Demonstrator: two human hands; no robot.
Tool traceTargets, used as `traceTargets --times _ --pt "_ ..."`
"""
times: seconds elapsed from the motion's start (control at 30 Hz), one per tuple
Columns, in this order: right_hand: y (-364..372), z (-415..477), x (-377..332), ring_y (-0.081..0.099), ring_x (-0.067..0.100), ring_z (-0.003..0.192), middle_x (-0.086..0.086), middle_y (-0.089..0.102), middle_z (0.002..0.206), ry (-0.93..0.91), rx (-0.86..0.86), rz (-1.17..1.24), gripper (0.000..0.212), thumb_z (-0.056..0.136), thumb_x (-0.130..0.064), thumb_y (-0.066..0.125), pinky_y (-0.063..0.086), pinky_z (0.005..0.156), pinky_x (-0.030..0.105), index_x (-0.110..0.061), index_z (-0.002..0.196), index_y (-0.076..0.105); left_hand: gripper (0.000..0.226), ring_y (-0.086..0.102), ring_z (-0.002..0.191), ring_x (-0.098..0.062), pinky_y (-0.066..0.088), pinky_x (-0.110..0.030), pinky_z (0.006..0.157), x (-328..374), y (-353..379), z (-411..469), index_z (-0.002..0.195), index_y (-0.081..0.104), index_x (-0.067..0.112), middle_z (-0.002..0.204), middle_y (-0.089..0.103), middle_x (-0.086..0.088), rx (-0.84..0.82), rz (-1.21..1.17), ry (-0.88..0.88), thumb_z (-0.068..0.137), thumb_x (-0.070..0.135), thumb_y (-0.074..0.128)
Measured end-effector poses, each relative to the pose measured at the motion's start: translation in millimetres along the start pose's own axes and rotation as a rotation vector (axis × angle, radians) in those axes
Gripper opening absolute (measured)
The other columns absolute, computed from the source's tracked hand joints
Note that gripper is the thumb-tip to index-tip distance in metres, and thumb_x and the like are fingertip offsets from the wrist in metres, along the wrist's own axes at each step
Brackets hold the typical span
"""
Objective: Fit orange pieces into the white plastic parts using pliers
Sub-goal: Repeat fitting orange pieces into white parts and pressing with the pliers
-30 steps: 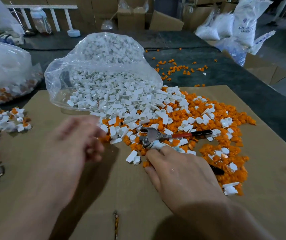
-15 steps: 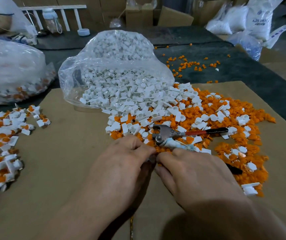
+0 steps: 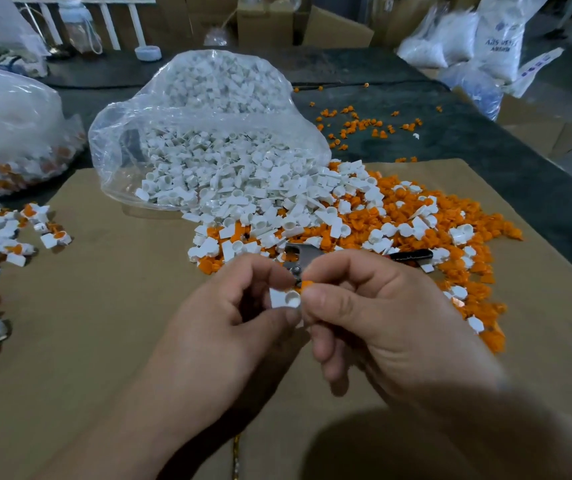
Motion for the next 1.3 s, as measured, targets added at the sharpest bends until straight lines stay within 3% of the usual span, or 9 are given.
traceTargets --times 0.1,0.17,0.27,0.5,0.67,0.77,0.93,1.13,1.3 --pt "8 1 0 0.061 0.018 0.049 0.013 0.064 0.068 0.097 -0.125 0.395 0.018 0.079 -0.012 0.071 0.05 0.043 0.025 -0.009 0.096 0.07 0.035 0.056 0.06 -0.012 0.045 -0.034 0.057 -2 4 0 0.096 0.071 0.038 0.064 0.057 0.011 0.046 -0.291 -0.013 0.063 0.032 0.082" --pt "10 0 -1 0.062 0.017 0.053 0.013 0.066 0.074 0.122 -0.155 0.503 0.021 0.076 -0.007 0.071 0.051 0.044 0.024 -0.007 0.097 0.072 0.037 0.057 0.062 -0.024 0.048 -0.04 0.06 -2 3 0 0.096 0.072 0.034 0.069 0.058 0.002 0.069 -0.402 -0.004 0.06 0.031 0.084" --pt "12 -2 -3 0.061 0.015 0.055 0.013 0.065 0.078 0.158 -0.177 0.577 0.021 0.08 -0.003 0.066 0.051 0.045 0.023 -0.004 0.1 0.072 0.038 0.061 0.058 -0.024 0.052 -0.036 0.057 -1 -2 1 0.097 0.071 0.033 0.073 0.057 -0.005 0.102 -0.465 0.024 0.06 0.034 0.083" --pt "19 -2 -4 0.061 0.011 0.055 0.009 0.061 0.079 0.175 -0.239 0.586 0.017 0.091 -0.009 0.056 0.052 0.046 0.02 -0.002 0.099 0.069 0.027 0.062 0.051 -0.017 0.051 -0.023 0.051 5 0 -1 0.094 0.072 0.031 0.066 0.059 0.001 0.087 -0.511 0.066 0.07 0.036 0.081" --pt "17 -2 -2 0.063 0.013 0.057 0.011 0.063 0.08 0.157 -0.237 0.555 0.021 0.09 -0.01 0.057 0.054 0.048 0.023 0.001 0.105 0.068 0.044 0.063 0.052 -0.018 0.052 -0.024 0.051 6 -2 -2 0.092 0.071 0.029 0.068 0.062 -0.002 0.115 -0.527 0.05 0.061 0.055 0.088" --pt "14 -1 -2 0.064 0.016 0.06 0.012 0.065 0.082 0.094 -0.203 0.45 0.023 0.09 -0.012 0.057 0.055 0.051 0.025 0.002 0.106 0.066 0.042 0.064 0.055 -0.014 0.052 -0.022 0.052 9 -4 -4 0.086 0.07 0.03 0.068 0.069 -0.001 0.132 -0.44 0.06 0.059 0.057 0.086" --pt "10 1 -1 0.065 0.019 0.063 0.01 0.066 0.084 -0.009 -0.144 0.301 0.019 0.089 -0.016 0.058 0.056 0.054 0.027 -0.007 0.101 0.07 0.019 0.064 0.057 -0.01 0.051 -0.02 0.051 13 -5 -5 0.081 0.07 0.034 0.067 0.07 0.001 0.167 -0.338 0.079 0.068 0.046 0.075" --pt "4 -8 -6 0.067 0.023 0.059 0.004 0.068 0.073 -0.222 0.091 -0.314 0.014 0.091 -0.041 0.056 0.056 0.049 0.046 -0.032 0.096 0.065 0.021 0.067 0.059 -0.018 0.051 -0.023 0.049 10 -4 -4 0.082 0.07 0.033 0.066 0.07 -0.005 0.157 -0.335 0.034 0.066 0.047 0.073" --pt "3 -16 -19 0.066 0.008 0.064 -0.011 0.064 0.074 -0.359 0.219 -0.687 0.007 0.093 -0.039 0.055 0.054 0.051 0.021 -0.035 0.095 0.061 0.025 0.066 0.057 -0.02 0.05 -0.027 0.049 8 -1 -3 0.085 0.071 0.031 0.063 0.069 -0.006 0.111 -0.336 -0.001 0.066 0.046 0.073"
Point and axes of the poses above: each hand's wrist, its own z-axis towards the middle knuckle, its own y-axis out of the palm, x = y × z, the point moved 5 cm from there along z, towards the middle knuckle
